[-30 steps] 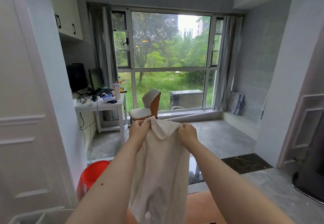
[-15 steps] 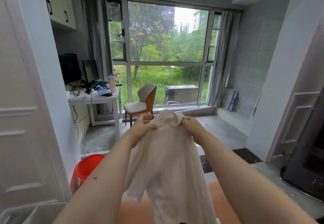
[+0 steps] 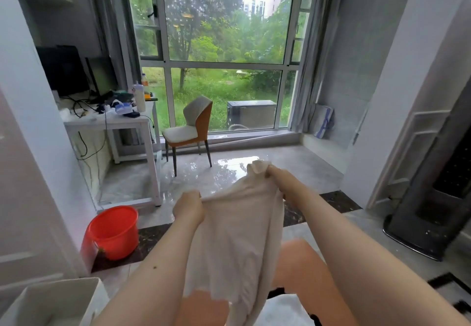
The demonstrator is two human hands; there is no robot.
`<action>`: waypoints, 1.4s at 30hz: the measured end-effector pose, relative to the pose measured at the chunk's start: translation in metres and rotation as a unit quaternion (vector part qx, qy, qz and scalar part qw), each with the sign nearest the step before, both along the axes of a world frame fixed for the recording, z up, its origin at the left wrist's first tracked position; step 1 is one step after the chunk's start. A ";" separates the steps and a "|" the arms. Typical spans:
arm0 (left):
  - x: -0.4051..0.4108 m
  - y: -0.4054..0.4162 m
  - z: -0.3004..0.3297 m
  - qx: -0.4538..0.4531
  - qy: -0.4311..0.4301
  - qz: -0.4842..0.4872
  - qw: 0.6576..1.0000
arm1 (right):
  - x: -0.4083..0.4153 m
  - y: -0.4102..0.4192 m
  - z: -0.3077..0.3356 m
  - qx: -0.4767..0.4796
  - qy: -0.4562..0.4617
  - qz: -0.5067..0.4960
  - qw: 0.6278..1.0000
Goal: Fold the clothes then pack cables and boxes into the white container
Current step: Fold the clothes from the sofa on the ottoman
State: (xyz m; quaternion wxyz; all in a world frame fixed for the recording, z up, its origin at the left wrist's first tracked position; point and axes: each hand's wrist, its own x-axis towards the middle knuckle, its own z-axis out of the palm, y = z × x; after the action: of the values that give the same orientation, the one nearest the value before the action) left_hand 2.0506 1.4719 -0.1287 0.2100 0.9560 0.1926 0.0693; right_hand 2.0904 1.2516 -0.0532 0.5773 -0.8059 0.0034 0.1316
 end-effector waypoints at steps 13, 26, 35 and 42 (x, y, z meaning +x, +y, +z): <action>0.097 -0.046 0.017 -0.343 -0.168 0.185 0.906 | 0.106 -0.025 -0.005 -0.080 -0.148 0.017 0.986; 0.056 -0.100 0.069 -0.426 -0.187 -0.092 0.881 | 0.042 -0.085 0.026 0.007 -0.243 -0.056 0.968; -0.058 -0.170 -0.105 -0.340 0.095 -0.208 0.912 | -0.108 -0.140 -0.127 -0.079 -0.051 -0.063 0.994; -0.154 -0.202 -0.223 -0.315 0.178 -0.197 0.911 | -0.178 -0.170 -0.234 -0.241 0.147 0.006 0.959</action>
State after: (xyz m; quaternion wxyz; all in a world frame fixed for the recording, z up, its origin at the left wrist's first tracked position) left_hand 1.8970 1.2695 -0.3517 0.4718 0.8553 0.0462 -0.2091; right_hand 1.9120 1.0814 -0.2872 0.3587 -0.8927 0.1150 0.2476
